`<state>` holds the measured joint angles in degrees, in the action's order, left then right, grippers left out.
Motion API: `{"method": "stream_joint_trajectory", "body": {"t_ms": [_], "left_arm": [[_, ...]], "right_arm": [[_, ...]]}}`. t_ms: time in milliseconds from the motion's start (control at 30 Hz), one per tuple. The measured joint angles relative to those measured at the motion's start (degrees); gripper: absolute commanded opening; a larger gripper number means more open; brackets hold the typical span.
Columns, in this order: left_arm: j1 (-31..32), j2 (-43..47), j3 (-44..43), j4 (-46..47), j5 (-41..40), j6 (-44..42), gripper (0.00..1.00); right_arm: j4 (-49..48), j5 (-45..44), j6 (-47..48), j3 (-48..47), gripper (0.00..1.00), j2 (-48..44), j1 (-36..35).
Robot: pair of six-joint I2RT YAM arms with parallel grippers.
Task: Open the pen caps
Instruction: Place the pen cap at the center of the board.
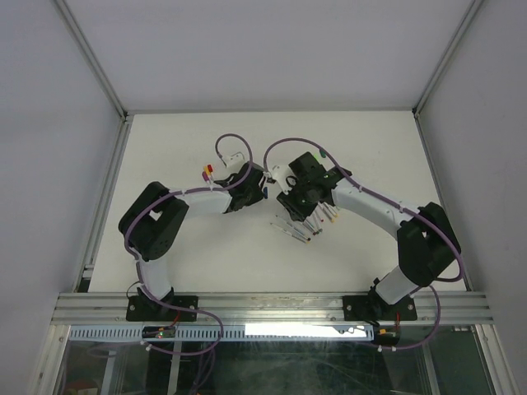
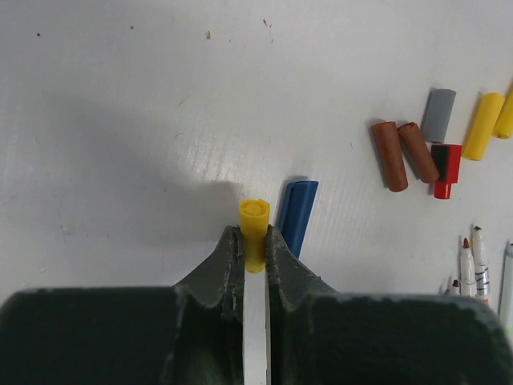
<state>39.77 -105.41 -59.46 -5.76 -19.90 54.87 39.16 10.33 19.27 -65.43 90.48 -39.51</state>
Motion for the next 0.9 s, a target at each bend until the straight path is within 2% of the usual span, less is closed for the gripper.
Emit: {"method": "stream_joint_trajectory", "body": {"t_ms": [133, 267, 900], "left_arm": [[0.0, -1.1, -1.9, -2.5, -0.9, -0.3, 0.08], [0.0, -1.1, -2.1, -3.7, -1.8, -0.3, 0.2], [0.0, 1.7, -2.1, -7.9, -2.5, -1.1, 0.38]], "right_arm": [[-0.1, 0.5, 0.0, 0.0, 0.37, -0.4, 0.3], [-0.2, 0.9, 0.0, 0.0, 0.37, -0.5, 0.3], [-0.4, 1.8, 0.2, 0.0, 0.37, -1.3, 0.7]]}}
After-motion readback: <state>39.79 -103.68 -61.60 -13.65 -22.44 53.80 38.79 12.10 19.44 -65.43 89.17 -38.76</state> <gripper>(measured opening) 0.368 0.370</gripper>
